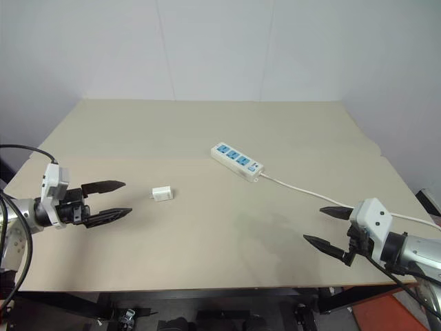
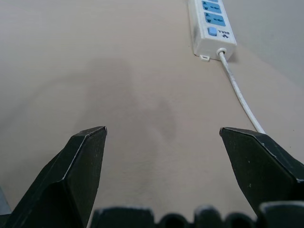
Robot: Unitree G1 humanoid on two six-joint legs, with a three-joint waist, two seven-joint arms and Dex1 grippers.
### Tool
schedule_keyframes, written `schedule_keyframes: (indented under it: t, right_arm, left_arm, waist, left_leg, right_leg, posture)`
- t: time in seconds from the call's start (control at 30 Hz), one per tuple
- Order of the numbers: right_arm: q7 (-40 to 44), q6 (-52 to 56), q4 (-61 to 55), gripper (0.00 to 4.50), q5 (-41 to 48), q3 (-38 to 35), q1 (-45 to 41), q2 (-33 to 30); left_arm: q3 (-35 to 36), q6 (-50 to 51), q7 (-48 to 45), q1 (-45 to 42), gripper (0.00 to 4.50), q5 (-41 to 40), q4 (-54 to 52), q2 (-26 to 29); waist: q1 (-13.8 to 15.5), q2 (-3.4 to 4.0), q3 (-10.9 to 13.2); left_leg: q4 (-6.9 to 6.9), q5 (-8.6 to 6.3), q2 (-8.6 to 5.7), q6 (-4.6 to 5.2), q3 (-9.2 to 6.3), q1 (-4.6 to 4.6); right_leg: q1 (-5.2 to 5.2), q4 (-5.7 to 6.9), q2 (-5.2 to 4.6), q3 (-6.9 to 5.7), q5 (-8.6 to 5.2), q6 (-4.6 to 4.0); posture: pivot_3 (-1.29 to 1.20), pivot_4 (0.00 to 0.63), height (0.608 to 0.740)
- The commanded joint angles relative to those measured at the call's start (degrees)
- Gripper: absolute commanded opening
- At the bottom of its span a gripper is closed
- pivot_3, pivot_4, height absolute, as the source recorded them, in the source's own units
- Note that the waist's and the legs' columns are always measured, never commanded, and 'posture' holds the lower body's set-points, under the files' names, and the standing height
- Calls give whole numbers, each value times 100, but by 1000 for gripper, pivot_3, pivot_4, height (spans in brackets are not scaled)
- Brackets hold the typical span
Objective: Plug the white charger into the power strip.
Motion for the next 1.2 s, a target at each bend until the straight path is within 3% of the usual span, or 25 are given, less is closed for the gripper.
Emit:
schedule_keyframes:
  t: [0.03, 0.4, 0.6, 0.8, 1.0, 1.2]
  right_arm:
    - [-57, -25, -73, 4476, -2, -232, 7, -64]
    - [-253, -60, -55, 4476, -165, -170, 0, -2]
    - [-681, -56, 669, 4476, -531, 352, -1000, 155]
    - [-804, -151, 2817, 4476, -1223, 1398, -3007, 645]
    - [-779, -710, 5330, 4476, -1725, 1951, -4746, 1359]
    - [-1467, -1101, 7650, 4476, -2445, 2288, -6019, 1839]
  left_arm:
    - [118, 64, -70, -77, 4500, -168, -135, 162]
    - [56, 87, -195, -148, 4500, -152, -22, 213]
    - [-25, 104, -112, -136, 4500, -189, -207, 66]
    - [-248, 46, -75, -164, 4500, -172, -596, -32]
    - [-694, -78, -42, -599, 4500, 36, -757, -146]
    - [-1031, -206, -2, -1090, 4500, 192, -678, -272]
  waist:
    - [0, 0, 0]
    - [0, 0, 0]
    - [-32, 0, 0]
    - [-53, 1, 0]
    - [-33, 1, 0]
    - [-36, 2, 0]
  left_leg:
    - [0, 0, 0, 0, 0, 0]
    - [0, 0, 0, 0, 0, 0]
    - [1, 0, 0, 0, 1, 5]
    - [0, 0, 1, 0, 6, 9]
    - [2, 1, -1, -1, 7, -9]
    - [-2, 2, 0, -3, 7, -9]
  right_leg:
    - [0, 0, 0, 0, 0, 0]
    - [0, 1, 0, 0, 0, 0]
    - [1, 4, 1, 2, 1, -1]
    - [0, 5, 4, 6, 2, -3]
    - [-12, 1, 1, 6, 2, -4]
    - [-12, 9, 1, 3, 4, -6]
  posture:
    - [0, 150, 740]
    - [0, 150, 740]
    - [0, 150, 740]
    - [0, 150, 740]
    - [0, 150, 740]
    - [0, 150, 740]
